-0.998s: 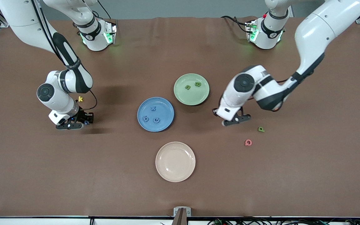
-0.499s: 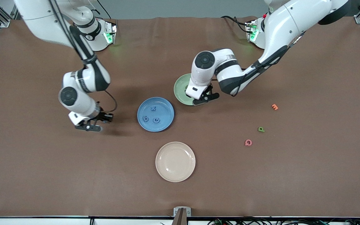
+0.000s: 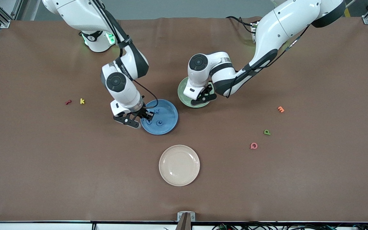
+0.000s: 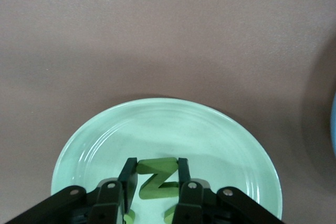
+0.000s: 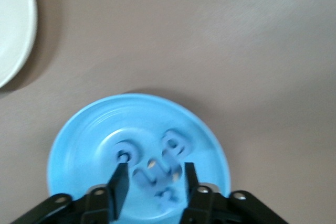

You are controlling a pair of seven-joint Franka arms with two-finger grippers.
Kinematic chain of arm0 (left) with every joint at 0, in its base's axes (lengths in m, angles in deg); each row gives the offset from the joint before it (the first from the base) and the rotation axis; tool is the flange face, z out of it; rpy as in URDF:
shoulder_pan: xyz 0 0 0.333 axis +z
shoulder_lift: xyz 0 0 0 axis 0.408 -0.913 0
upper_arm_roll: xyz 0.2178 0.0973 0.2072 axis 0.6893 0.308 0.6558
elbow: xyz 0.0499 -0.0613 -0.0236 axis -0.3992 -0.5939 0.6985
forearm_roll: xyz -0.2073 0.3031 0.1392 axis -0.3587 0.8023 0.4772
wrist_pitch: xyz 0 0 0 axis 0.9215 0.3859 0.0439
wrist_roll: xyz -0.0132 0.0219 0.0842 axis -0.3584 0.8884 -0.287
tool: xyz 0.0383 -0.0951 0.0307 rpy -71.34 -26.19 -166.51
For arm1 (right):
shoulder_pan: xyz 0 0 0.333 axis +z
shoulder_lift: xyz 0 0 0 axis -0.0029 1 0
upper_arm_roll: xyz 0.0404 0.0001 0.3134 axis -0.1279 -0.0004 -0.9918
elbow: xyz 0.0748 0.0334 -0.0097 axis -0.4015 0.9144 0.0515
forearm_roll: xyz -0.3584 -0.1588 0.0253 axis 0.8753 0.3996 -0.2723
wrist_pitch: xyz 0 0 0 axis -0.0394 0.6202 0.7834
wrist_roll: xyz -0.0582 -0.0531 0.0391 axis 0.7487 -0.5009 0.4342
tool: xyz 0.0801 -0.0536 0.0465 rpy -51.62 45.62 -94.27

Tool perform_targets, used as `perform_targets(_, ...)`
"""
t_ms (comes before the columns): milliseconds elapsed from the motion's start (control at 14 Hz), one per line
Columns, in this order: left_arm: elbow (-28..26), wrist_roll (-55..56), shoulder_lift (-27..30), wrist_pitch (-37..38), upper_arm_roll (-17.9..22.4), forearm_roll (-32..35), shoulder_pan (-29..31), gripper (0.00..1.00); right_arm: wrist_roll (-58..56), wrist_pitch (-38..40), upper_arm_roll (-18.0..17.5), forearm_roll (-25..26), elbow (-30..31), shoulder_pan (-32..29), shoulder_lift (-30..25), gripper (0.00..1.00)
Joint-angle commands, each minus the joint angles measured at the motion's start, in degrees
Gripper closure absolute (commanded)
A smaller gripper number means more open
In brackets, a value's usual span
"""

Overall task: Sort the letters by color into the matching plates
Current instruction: 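Drop m on the blue plate while the left gripper drops N on green, then return the right arm to rest while the left gripper reaches green d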

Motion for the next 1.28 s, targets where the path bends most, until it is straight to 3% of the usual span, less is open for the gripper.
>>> perform_targets(0, 1.05, 0.08, -0.87, -0.54, 0.59, -0.74, -0.68, 0.75, 1.52, 2.39, 0.82, -1.61, -3.30, 0.65, 1.55, 0.00)
perform_targets(285, 1.84, 0.08, -1.23, -0.63, 0.59, -0.65, -1.12, 0.73, 0.30, 16.34, 1.17, -0.73, -11.98, -1.36, 2.17, 0.00)
perform_targets(428, 2.19, -0.01, -1.23, -0.89, 0.59, -0.65, -1.12, 0.70, -7.14, 24.77, 1.17, 0.14, -16.64, -3.91, 1.99, 0.00)
perform_targets(499, 2.28, -0.10, -1.23, -0.98, 0.59, -0.65, -1.12, 0.58, -11.62, 29.16, 1.26, 1.19, -19.01, -5.75, 1.82, 0.00)
perform_targets(570, 2.28, -0.36, -1.23, -0.89, 0.59, -0.65, -1.04, 0.26, -14.62, 32.60, 1.26, 2.16, -21.12, -7.59, 1.73, 0.00)
perform_targets(642, 2.28, -0.62, -1.23, -0.89, 0.59, -0.73, -1.04, 0.01, -17.26, 36.64, 1.26, 3.48, -23.06, -8.92, 1.38, 0.00)
perform_targets(927, 1.84, -0.97, -0.44, -0.89, 0.50, -0.82, 0.45, 0.00, -26.50, 49.83, 1.26, 7.18, -29.83, -14.63, 0.32, 0.00)
perform_targets(1212, -0.26, -5.62, 1.75, -0.63, 0.06, -0.82, 5.28, 0.01, -31.95, 57.76, 1.26, 7.36, -30.90, -18.94, -4.24, 0.00)
